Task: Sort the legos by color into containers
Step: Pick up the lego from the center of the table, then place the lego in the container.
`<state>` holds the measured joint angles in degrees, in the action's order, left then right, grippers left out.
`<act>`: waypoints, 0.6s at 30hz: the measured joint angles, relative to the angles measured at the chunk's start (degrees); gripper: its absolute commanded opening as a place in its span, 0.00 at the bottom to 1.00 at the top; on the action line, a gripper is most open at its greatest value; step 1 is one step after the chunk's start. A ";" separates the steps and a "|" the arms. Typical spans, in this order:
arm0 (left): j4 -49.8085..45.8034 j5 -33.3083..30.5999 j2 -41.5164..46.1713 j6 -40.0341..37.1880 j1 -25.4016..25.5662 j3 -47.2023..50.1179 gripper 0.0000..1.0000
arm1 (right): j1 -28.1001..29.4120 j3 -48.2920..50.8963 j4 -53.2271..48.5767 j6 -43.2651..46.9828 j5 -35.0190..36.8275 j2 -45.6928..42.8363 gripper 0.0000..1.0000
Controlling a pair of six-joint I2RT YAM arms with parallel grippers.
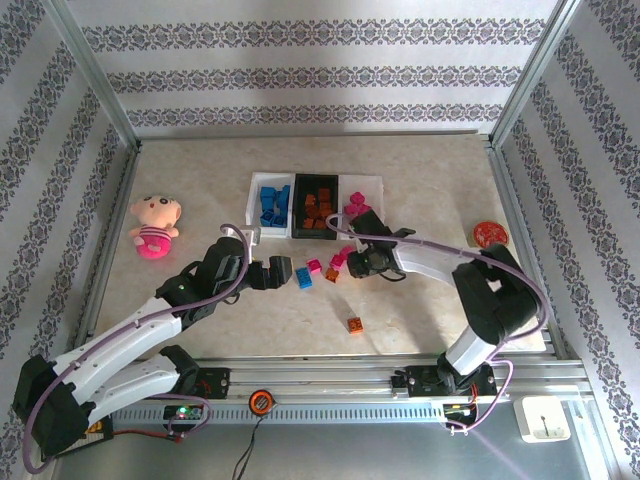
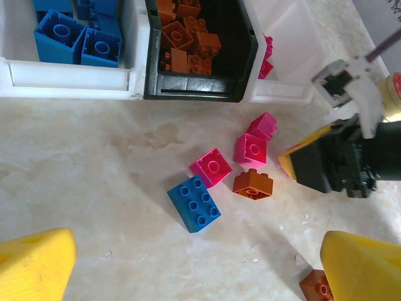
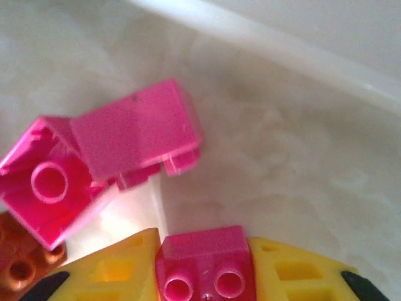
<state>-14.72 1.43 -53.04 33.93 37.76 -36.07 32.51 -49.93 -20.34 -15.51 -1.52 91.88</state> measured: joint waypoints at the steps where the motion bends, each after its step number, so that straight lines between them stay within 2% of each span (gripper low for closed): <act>1: 0.09 -0.04 0.00 0.00 0.00 0.13 1.00 | 0.00 0.85 -0.48 -0.28 -0.24 -2.25 0.25; 6: 0.13 -0.13 -0.37 -0.02 0.00 1.73 1.00 | -0.09 1.42 -2.91 -1.62 -0.92 -14.58 0.24; 9: 0.15 -0.17 -0.74 -0.02 0.00 2.64 1.00 | -0.98 -1.07 -3.72 -2.78 -1.11 -18.47 0.24; 13: 0.24 -0.13 -1.20 0.00 0.00 2.97 1.00 | -3.32 -8.61 -3.34 -4.55 -0.07 -15.21 0.24; 18: 0.61 0.04 -1.33 -0.02 0.00 3.15 1.00 | -5.55 -19.04 -1.92 -6.08 3.34 -3.06 0.24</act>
<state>-14.11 1.48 -54.37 33.91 37.76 -32.93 26.96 -68.97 -22.26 -21.58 1.83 88.82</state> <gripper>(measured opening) 0.997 0.282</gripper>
